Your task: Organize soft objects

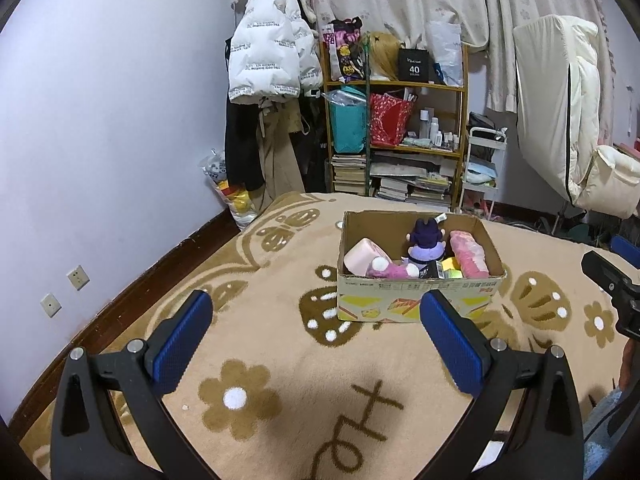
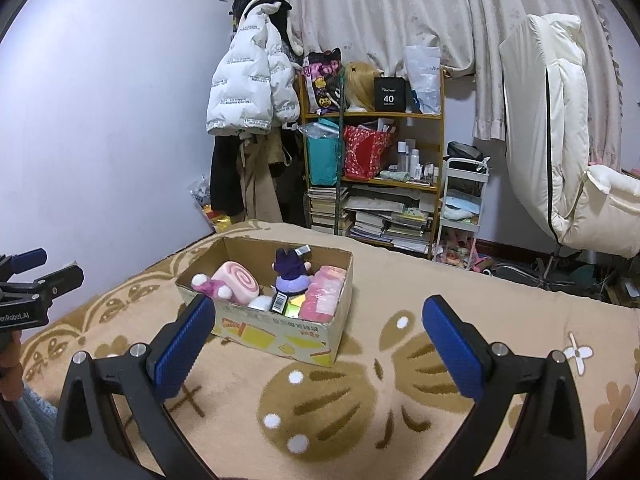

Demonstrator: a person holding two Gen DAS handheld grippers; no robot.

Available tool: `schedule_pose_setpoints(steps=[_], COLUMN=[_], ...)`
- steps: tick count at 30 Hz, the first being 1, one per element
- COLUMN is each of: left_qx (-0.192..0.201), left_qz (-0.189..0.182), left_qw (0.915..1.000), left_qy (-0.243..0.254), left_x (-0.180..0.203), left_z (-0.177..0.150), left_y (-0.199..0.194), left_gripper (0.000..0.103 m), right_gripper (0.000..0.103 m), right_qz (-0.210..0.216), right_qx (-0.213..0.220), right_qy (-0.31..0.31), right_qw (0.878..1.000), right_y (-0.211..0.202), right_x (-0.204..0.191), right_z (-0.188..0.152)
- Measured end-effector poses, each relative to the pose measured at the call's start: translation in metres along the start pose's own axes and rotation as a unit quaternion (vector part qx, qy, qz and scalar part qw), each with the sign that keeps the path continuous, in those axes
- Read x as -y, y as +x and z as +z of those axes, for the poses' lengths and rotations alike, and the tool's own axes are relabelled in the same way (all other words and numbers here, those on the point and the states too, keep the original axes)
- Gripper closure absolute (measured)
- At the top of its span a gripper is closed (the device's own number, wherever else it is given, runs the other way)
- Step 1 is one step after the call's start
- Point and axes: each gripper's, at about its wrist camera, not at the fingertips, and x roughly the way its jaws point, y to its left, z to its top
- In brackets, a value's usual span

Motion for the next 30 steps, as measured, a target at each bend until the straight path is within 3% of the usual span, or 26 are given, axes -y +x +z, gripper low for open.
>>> schedule_pose_setpoints(steps=[14, 30], left_qx=[-0.011, -0.005], left_qz=[-0.002, 0.001], left_qw=[0.9998, 0.9998], left_qy=[0.016, 0.019], left_x=[0.016, 0.016], left_z=[-0.005, -0.006], left_y=[0.027, 0.031], left_gripper=[0.001, 0.001], right_gripper=[0.0, 0.0], right_qz=[-0.004, -0.002], right_qx=[-0.018, -0.022], right_qy=[0.008, 0.009], right_qw=[1.0, 1.0], right_y=[0.022, 0.027], right_x=[0.011, 0.013], right_z=[-0.008, -0.013])
